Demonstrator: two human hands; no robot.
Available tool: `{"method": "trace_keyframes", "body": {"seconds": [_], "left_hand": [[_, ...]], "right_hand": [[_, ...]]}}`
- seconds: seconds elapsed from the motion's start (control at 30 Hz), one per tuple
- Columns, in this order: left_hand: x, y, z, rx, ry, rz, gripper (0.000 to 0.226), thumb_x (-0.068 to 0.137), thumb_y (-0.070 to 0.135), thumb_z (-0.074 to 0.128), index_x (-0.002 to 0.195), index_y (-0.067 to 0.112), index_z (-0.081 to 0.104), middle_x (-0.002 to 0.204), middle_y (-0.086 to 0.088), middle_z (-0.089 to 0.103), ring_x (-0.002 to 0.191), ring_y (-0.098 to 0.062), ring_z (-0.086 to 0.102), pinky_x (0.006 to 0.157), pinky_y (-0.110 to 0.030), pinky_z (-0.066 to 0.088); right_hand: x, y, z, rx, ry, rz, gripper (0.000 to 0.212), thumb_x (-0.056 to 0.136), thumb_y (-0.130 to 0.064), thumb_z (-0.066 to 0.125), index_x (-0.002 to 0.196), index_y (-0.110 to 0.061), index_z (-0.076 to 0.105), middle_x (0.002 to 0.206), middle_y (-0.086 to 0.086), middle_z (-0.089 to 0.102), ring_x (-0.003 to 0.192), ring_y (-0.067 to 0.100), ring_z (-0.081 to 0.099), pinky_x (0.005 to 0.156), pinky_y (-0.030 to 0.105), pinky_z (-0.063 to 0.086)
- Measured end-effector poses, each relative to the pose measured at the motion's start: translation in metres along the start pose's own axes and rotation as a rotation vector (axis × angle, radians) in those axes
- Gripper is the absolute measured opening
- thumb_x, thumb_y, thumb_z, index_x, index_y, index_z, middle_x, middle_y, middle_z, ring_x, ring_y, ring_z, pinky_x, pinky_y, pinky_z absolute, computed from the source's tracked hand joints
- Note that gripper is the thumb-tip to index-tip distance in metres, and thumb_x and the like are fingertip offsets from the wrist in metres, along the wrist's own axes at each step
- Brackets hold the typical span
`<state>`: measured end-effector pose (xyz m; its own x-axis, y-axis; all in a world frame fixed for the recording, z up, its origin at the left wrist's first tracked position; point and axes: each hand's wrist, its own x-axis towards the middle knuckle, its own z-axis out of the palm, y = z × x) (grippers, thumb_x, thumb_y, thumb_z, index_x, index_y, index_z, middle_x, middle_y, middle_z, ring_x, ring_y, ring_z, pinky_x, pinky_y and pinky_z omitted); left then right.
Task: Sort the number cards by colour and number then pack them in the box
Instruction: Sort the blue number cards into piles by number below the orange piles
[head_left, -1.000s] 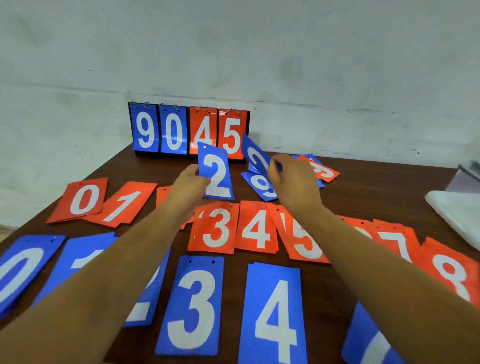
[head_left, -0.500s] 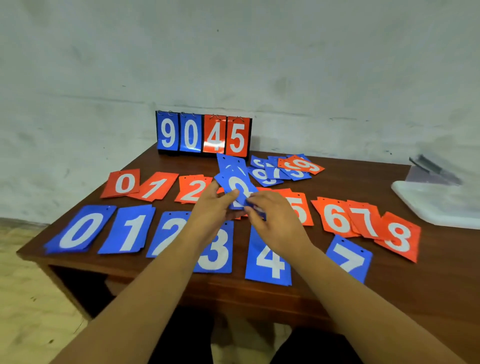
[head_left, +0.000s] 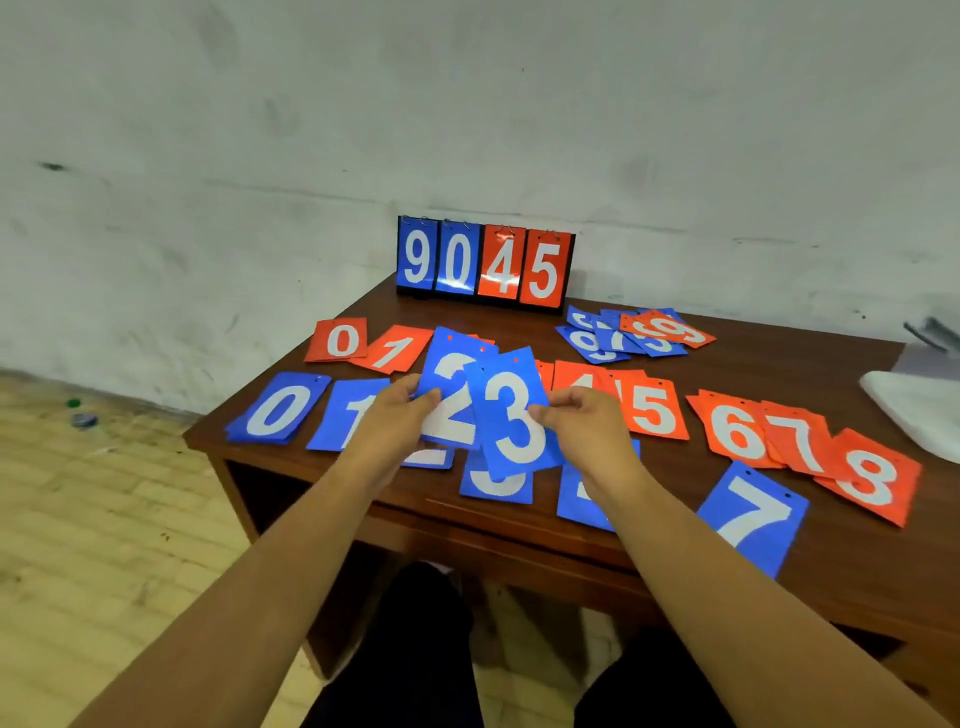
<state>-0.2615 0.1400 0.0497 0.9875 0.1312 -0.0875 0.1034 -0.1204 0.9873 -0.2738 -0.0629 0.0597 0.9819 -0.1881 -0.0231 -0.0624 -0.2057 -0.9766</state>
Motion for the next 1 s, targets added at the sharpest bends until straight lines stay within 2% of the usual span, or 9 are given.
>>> {"method": "trace_keyframes", "body": {"seconds": [0.1,0.23,0.37,0.53,0.63,0.73,0.8,0.9,1.0], "left_hand": [[0.008,-0.003,-0.018,0.201,0.146,-0.022,0.025,0.098,0.027,0.052,0.120,0.018,0.059,0.119,-0.005,0.067,0.094,-0.018,0.067,0.071,-0.030,0.055],[0.022,-0.012,-0.024,0.615,0.150,0.046,0.043,0.100,0.024,0.049,0.139,0.007,0.047,0.139,-0.012,0.053,0.122,-0.027,0.055,0.083,-0.031,0.048],[0.031,-0.022,-0.013,0.802,0.149,0.085,0.042,0.096,0.023,0.058,0.134,0.008,0.048,0.129,-0.014,0.058,0.117,-0.027,0.058,0.074,-0.027,0.048],[0.027,-0.030,-0.006,1.197,0.268,0.151,0.045,0.092,0.038,0.060,0.126,0.010,0.054,0.129,-0.014,0.051,0.122,-0.030,0.046,0.098,-0.038,0.045],[0.021,-0.028,0.000,0.993,0.329,0.326,0.026,0.094,0.032,0.058,0.113,0.014,0.059,0.121,-0.008,0.053,0.115,-0.023,0.049,0.090,-0.032,0.046],[0.009,-0.016,0.019,0.626,0.107,0.375,0.011,0.095,0.029,0.058,0.100,0.019,0.060,0.105,0.005,0.060,0.098,-0.012,0.058,0.075,-0.024,0.047],[0.004,-0.012,0.028,0.535,-0.028,0.354,0.014,0.096,0.032,0.056,0.107,0.022,0.059,0.106,0.011,0.060,0.098,-0.008,0.058,0.070,-0.019,0.049],[0.007,-0.015,0.031,0.565,-0.099,0.325,0.027,0.097,0.026,0.057,0.123,0.019,0.058,0.118,0.005,0.063,0.106,-0.008,0.057,0.071,-0.012,0.046],[0.012,-0.018,0.025,0.745,-0.049,0.390,0.033,0.096,0.020,0.057,0.129,0.017,0.058,0.124,-0.001,0.064,0.111,-0.012,0.057,0.085,-0.021,0.048]], "right_hand": [[0.008,0.005,-0.003,0.018,0.093,0.060,0.019,0.084,-0.015,0.075,0.098,-0.007,0.066,0.099,0.006,0.067,0.084,0.016,0.063,0.062,0.027,0.048],[0.007,0.008,-0.007,0.036,0.141,0.084,0.020,0.085,-0.013,0.073,0.097,0.000,0.064,0.097,0.017,0.062,0.082,0.022,0.059,0.069,0.036,0.050],[0.008,0.012,-0.009,0.049,0.154,0.097,0.017,0.084,-0.015,0.075,0.094,-0.005,0.065,0.099,0.014,0.066,0.094,0.029,0.066,0.080,0.046,0.058],[0.011,0.018,-0.014,0.042,0.140,0.127,0.014,0.084,-0.018,0.075,0.092,-0.014,0.064,0.100,0.005,0.069,0.092,0.020,0.068,0.072,0.037,0.060],[0.008,0.020,-0.015,0.045,0.112,0.126,0.016,0.085,-0.018,0.074,0.094,-0.009,0.065,0.098,0.005,0.070,0.089,0.017,0.070,0.065,0.032,0.060],[0.003,0.020,-0.010,0.091,0.045,0.113,0.020,0.082,-0.016,0.077,0.096,-0.008,0.066,0.100,0.006,0.072,0.090,0.019,0.071,0.065,0.032,0.061],[0.000,0.020,-0.004,0.077,-0.004,0.090,0.020,0.081,-0.014,0.078,0.095,-0.013,0.064,0.100,0.003,0.069,0.091,0.019,0.070,0.063,0.031,0.059],[-0.003,0.021,0.006,-0.126,0.007,0.012,0.014,0.087,-0.020,0.072,0.092,-0.014,0.060,0.089,-0.001,0.065,0.080,0.012,0.065,0.064,0.032,0.059],[-0.001,0.025,0.014,-0.353,0.057,-0.114,0.017,0.094,-0.024,0.062,0.092,-0.008,0.056,0.081,0.004,0.060,0.074,0.013,0.059,0.059,0.027,0.050]]}}
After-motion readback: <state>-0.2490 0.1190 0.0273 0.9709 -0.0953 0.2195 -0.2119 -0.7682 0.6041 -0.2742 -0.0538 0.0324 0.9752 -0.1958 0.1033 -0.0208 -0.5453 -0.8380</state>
